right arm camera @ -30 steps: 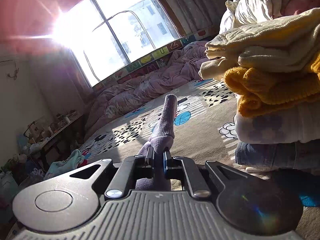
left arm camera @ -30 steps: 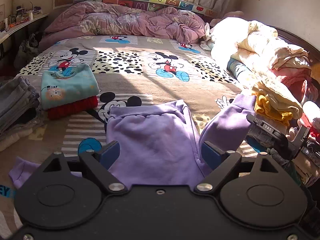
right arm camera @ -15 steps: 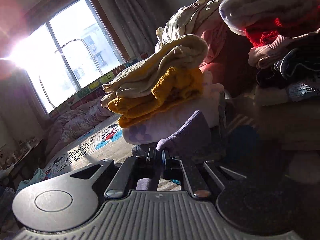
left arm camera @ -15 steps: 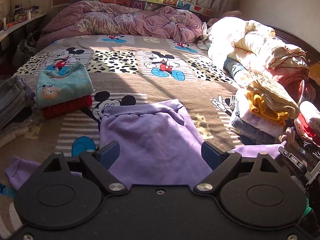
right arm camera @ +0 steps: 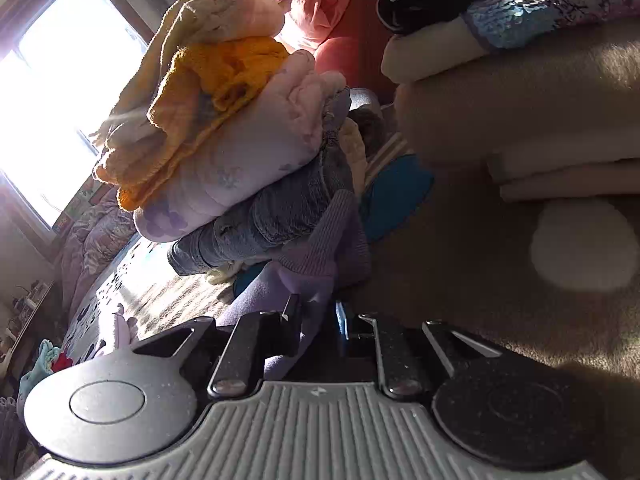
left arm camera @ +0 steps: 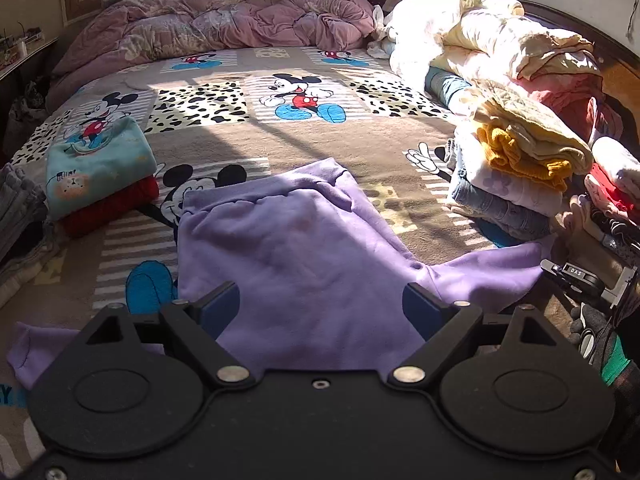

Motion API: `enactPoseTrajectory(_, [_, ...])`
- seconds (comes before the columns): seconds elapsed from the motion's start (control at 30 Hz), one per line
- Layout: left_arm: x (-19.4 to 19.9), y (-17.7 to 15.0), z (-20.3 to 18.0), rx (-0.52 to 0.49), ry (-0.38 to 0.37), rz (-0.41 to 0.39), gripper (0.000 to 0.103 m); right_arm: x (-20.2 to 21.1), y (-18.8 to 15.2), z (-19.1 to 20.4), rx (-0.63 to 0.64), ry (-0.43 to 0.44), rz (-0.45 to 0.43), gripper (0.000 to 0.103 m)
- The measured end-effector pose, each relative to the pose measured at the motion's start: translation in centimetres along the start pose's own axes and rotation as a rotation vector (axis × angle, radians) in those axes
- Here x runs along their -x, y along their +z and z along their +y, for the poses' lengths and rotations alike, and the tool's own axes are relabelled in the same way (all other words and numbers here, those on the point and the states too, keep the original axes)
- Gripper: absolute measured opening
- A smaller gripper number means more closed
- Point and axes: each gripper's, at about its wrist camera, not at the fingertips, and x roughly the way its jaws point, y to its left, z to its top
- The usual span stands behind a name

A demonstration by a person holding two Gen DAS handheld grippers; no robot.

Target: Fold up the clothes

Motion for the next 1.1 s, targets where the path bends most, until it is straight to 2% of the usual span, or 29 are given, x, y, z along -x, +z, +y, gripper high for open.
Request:
enactPoseTrajectory(0.07, [-0.9,-1.2,-2.1,-0.106,-0.025,0.017,0.089,1.4,-1.6,-0.7,-0.119,0.056,0.008,0.033])
enactPoseTrajectory(0.17, [-2.9,-4.1,-6.1,-0.304,-0.095,0.048,0.089,2.4,-5.3,-0.3,-0.185,0.162,0.085,0.033])
enactPoseTrajectory(0.23, [-4.4,-7.1,-9.6,-0.480,-0.095,0.061,0.089,1.9,-7.7,0.7,-0.194,0.226,0.147,0.036])
enactPoseTrajectory(0.37, [-6.5,-12.2,-14.9,-0.791,-0.022,-0.012,0.089,1.1,-11.0,2.9,-0.155,0.312,0.211,0.036])
enactPoseTrajectory(0.5, [-9.8,-15.2,-17.2,-0.911,0.084,0.014,0.087,0.3,-12.9,4.9,-0.156,0.429,0.326,0.037])
enactPoseTrajectory(0.63, [-11.6,-18.5,-17.9,-1.074,0.114,0.054,0.087,0.5,-14.6,6.6,-0.117,0.455,0.383,0.036])
enactPoseTrajectory(0.7, [-11.0,-18.8,-17.4,-1.086,0.100,0.067,0.086,0.5,-14.9,7.3,-0.101,0.462,0.404,0.037])
enactPoseTrajectory(0.77, [-9.4,-18.1,-15.8,-1.012,0.065,0.066,0.087,0.9,-15.1,7.9,-0.077,0.472,0.425,0.040])
enactPoseTrajectory(0.8, [-8.4,-17.5,-14.6,-0.958,0.055,0.056,0.087,1.2,-15.2,8.2,-0.062,0.480,0.435,0.045])
enactPoseTrajectory(0.87, [-6.5,-16.5,-11.7,-0.829,0.064,0.024,0.087,1.7,-15.6,8.7,-0.027,0.494,0.464,0.047])
enactPoseTrajectory(0.9, [-5.5,-16.0,-9.5,-0.727,0.069,0.011,0.086,1.9,-15.8,9.1,-0.005,0.500,0.484,0.048])
enactPoseTrajectory(1.0, [-3.6,-15.0,-2.5,-0.289,0.050,0.046,0.082,2.5,-16.6,10.2,0.041,0.489,0.503,0.048])
enactPoseTrajectory(1.1, [-2.7,-16.3,3.8,0.152,0.046,0.065,0.075,2.8,-17.0,10.2,-0.033,0.486,0.504,0.049])
